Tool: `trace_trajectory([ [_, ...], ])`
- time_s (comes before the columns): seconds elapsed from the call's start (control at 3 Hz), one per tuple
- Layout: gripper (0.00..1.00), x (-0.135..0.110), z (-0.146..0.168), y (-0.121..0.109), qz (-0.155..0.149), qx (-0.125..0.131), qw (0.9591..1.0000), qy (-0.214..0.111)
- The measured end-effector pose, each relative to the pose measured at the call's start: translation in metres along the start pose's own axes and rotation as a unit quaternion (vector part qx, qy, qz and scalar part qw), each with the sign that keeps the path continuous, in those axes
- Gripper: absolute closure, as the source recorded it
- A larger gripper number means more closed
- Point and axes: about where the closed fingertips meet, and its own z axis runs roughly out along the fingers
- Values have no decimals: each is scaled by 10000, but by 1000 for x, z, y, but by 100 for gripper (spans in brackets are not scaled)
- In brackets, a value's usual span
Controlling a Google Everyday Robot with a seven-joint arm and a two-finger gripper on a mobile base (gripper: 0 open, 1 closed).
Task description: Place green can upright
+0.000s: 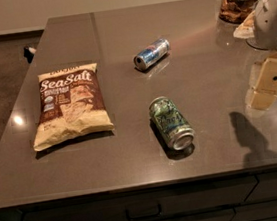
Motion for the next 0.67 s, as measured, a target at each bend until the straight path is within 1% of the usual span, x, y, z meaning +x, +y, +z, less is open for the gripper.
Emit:
trace_trajectory([
  [0.33, 0, 0, 0, 0, 0, 0, 10000, 0],
  [0.67, 0, -18, 4, 6, 309, -6, 9995, -72],
])
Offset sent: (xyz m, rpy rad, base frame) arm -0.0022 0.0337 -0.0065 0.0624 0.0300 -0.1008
